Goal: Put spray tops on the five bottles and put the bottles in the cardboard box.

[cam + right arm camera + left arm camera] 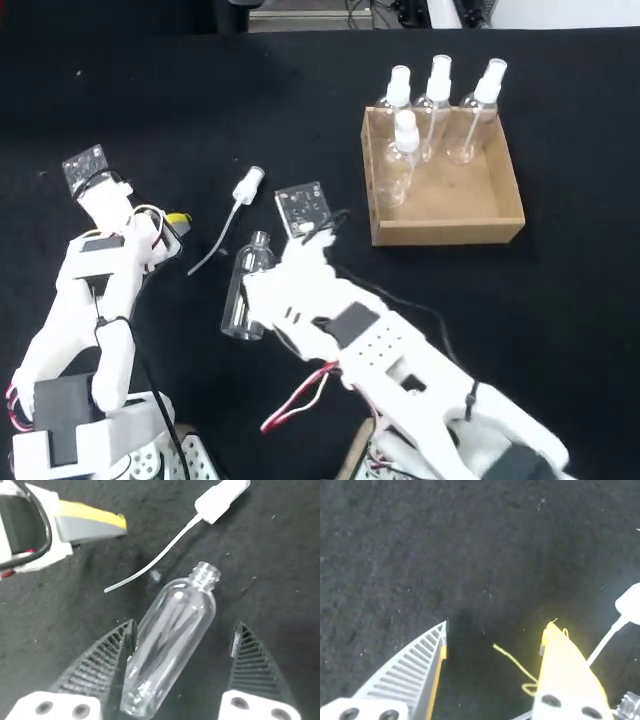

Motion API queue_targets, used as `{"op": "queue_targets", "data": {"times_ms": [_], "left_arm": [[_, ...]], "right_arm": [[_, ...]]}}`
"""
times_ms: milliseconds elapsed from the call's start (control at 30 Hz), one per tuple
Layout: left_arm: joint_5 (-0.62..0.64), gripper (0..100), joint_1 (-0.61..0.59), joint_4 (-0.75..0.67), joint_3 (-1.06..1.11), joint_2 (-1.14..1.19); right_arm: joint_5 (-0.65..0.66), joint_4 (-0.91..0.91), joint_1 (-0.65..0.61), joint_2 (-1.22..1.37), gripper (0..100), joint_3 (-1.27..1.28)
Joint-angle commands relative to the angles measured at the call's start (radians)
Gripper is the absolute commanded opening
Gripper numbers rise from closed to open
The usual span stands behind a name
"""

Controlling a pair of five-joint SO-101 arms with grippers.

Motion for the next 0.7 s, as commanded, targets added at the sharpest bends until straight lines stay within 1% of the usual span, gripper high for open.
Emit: {"op": "queue_targets", "data": {"times_ms": [0,100,267,333,533,600,667], "left_arm": [[0.014,29,-0.004,-0.031,-0.013,-0.031],[0.014,29,-0.004,-0.044,-0.005,-0.031],[0.014,29,-0.004,-0.043,-0.004,-0.031],[0.014,29,-0.004,-0.043,-0.004,-0.031],[0.014,29,-0.007,-0.041,-0.004,-0.031],[0.014,29,-0.008,-0.041,-0.004,-0.031],[0.014,29,-0.008,-0.041,-0.004,-0.031]], "right_arm": [[-0.017,-0.032,-0.034,0.056,26.3,-0.094],[-0.044,-0.032,-0.037,0.119,28.5,-0.136],[-0.075,-0.032,-0.037,0.263,40.9,-0.208],[-0.075,-0.032,-0.037,0.326,41.0,-0.240],[-0.069,-0.021,-0.031,0.487,36.4,-0.338],[-0.057,-0.012,-0.029,0.510,30.0,-0.357],[0.017,0.040,-0.031,0.506,17.2,-0.377]]}}
